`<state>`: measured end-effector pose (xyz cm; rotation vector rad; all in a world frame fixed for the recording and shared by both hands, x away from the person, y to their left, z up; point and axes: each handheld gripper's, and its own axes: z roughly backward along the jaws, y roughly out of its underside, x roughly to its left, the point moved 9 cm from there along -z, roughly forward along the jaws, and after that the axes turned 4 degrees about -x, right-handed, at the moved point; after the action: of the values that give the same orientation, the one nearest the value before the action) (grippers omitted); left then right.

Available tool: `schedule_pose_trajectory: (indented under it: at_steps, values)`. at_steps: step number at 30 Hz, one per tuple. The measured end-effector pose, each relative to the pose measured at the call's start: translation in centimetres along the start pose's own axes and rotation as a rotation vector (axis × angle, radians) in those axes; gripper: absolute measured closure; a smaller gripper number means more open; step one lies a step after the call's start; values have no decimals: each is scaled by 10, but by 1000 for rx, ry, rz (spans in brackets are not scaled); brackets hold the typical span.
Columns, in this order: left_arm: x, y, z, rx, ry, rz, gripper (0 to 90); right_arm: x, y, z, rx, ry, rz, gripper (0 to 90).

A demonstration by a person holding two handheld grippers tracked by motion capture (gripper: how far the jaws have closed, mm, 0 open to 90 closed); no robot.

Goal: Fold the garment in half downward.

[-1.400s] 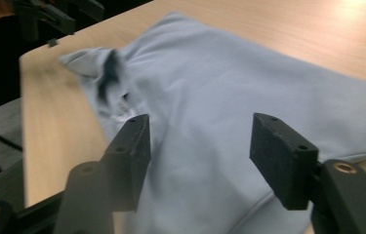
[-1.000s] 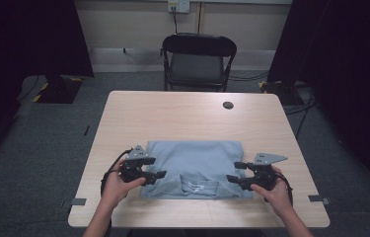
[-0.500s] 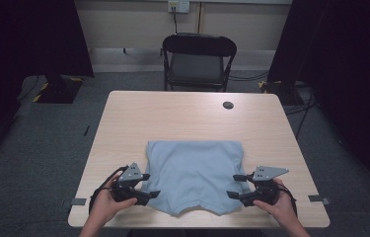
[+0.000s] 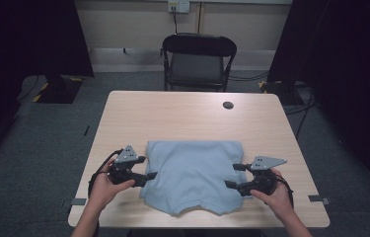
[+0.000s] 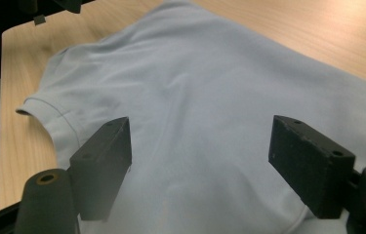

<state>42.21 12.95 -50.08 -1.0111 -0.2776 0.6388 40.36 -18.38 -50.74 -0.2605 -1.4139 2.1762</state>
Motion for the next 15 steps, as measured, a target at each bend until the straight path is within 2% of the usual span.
schedule_pose_trajectory:
  at_steps: [8,15]
  values:
    - [12,-6,-2,-2,-3,21,216,1,-7,-7,5,-4,15,199]
    - [26,-8,-3,-15,-35,40,171,-2,-9,-16,3,12,5,175]
